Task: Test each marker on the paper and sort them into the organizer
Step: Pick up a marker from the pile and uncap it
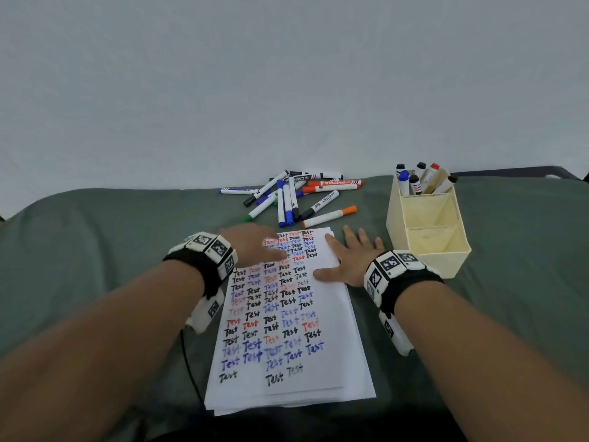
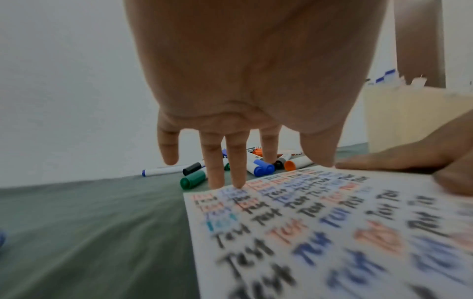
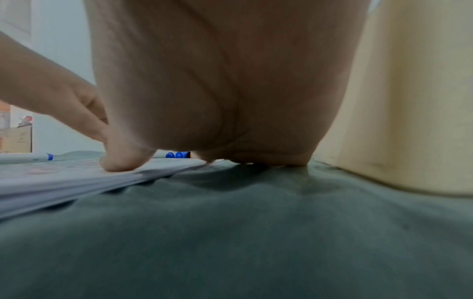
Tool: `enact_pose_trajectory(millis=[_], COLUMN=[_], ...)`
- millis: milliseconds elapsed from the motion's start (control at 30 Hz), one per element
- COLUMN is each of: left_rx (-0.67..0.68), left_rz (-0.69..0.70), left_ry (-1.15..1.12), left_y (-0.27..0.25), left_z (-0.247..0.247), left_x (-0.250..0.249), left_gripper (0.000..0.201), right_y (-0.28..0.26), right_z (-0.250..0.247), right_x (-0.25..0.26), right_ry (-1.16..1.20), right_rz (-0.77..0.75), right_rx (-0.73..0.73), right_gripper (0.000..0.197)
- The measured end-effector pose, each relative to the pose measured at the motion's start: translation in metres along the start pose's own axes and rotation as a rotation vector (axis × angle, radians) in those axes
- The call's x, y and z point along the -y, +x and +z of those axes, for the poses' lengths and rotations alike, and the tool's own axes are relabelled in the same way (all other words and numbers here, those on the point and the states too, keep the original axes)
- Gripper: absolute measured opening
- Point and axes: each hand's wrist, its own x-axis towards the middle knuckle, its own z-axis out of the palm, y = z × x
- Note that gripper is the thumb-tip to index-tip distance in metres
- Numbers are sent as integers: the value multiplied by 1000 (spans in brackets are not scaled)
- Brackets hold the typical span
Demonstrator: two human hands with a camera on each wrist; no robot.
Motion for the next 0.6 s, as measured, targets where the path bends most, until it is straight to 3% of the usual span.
enact_pose_trajectory(millis=[133, 267, 600], left_rx=[-142, -205, -188], left_rz=[14, 6, -172], left_ry=[37, 16, 88], left_y=[26, 61, 126], left_z=[-23, -36, -35], left_x=[-7, -26, -46], left_gripper=[61, 55, 52], right_y=[-6, -8, -5], right_z=[-2, -4, -4], right_x=[3, 3, 1], right_ry=[6, 21, 56], right_rz=[0, -6, -22], right_rx=[-11, -4, 35], right_gripper=[106, 106, 108])
